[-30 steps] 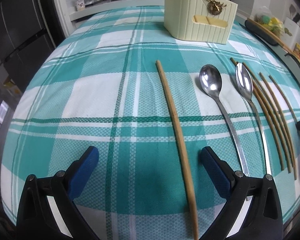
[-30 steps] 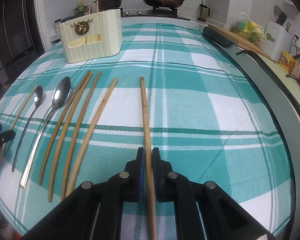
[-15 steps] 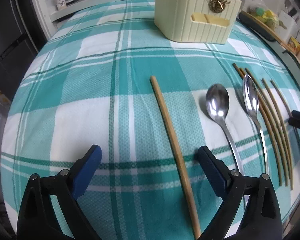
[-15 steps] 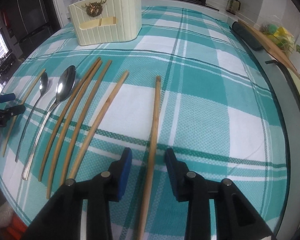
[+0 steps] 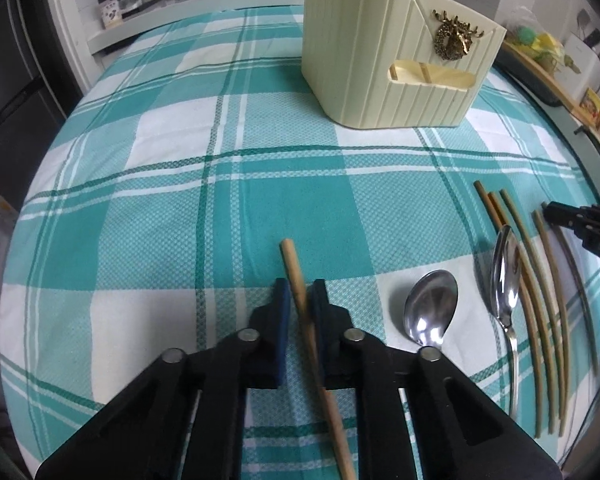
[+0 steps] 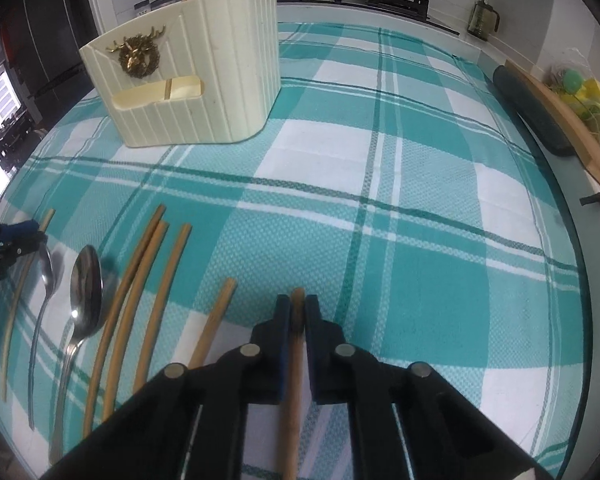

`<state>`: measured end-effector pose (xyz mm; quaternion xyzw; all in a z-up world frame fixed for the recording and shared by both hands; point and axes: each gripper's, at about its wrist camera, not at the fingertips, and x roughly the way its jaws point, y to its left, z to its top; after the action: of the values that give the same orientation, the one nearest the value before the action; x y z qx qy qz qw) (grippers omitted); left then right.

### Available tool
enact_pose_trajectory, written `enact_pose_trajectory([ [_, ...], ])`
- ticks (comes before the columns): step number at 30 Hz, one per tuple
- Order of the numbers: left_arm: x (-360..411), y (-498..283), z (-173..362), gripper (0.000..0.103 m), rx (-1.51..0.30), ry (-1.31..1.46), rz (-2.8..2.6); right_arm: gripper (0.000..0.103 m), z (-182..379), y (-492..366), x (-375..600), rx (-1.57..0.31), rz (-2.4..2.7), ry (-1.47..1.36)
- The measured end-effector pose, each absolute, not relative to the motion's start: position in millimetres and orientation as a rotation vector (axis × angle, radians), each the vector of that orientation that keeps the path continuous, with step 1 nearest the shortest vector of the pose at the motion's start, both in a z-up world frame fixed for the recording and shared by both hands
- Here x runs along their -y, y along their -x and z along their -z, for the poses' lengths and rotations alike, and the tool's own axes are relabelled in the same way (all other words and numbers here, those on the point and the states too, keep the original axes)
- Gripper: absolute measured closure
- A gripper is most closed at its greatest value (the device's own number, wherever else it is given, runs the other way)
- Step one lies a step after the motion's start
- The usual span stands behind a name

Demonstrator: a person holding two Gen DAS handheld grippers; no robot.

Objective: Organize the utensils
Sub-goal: 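Close the left tool on the next single bamboo chopstick, then carry the chopstick upright and release it into the cream holder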

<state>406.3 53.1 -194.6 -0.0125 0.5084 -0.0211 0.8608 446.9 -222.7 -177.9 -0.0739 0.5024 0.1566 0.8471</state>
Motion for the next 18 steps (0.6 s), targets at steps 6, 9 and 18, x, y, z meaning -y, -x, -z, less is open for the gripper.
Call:
enact_pose_trajectory([
  [6,-62,-390,169,0.098,-0.994,0.104,0.063,0.096,164,-437,234,-1.008,-0.331,0.046],
  [9,-63,-374,136,0.098,-0.918,0.118,0.091,0.096,136,-422,243,-0.929,-0.347,0.003],
  [18,-60,-307,33,0.098,-0.679,0.120,0.188,0.096,26,-346,264,-0.640,-0.400,-0.052],
])
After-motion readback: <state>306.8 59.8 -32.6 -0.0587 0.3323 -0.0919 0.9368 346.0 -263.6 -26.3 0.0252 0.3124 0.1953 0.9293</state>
